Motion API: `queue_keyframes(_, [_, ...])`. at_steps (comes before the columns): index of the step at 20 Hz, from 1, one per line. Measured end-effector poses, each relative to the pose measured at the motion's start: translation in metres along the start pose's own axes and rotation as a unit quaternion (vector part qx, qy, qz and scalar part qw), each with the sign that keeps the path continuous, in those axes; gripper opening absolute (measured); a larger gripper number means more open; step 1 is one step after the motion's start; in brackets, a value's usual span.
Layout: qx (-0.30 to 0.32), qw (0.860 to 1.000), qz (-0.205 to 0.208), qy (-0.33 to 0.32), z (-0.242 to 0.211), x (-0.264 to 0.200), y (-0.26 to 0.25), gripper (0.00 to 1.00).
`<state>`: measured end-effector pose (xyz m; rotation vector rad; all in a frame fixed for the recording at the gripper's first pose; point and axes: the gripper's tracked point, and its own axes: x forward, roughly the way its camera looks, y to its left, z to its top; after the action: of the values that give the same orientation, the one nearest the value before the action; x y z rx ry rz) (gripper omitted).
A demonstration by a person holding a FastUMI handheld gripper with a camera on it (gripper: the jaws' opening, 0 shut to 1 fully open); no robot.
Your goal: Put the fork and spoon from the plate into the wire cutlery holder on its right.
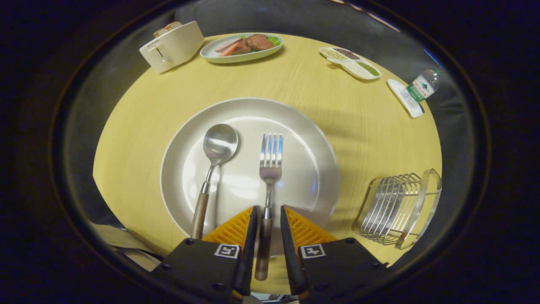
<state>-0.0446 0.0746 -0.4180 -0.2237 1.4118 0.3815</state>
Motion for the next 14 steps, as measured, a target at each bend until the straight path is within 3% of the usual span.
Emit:
queue_keyframes(2, [0.008, 1.0, 0.004, 0.008, 0.0, -0.002, -0.001, 0.15])
queue_keyframes(6, [0.021, 1.0, 0.013, 0.0, 0.003, -0.007, 0.001, 0.1])
queue_keyframes(14, [0.035, 0.999, 0.036, 0.007, 0.001, -0.058, -0.014, 0.1])
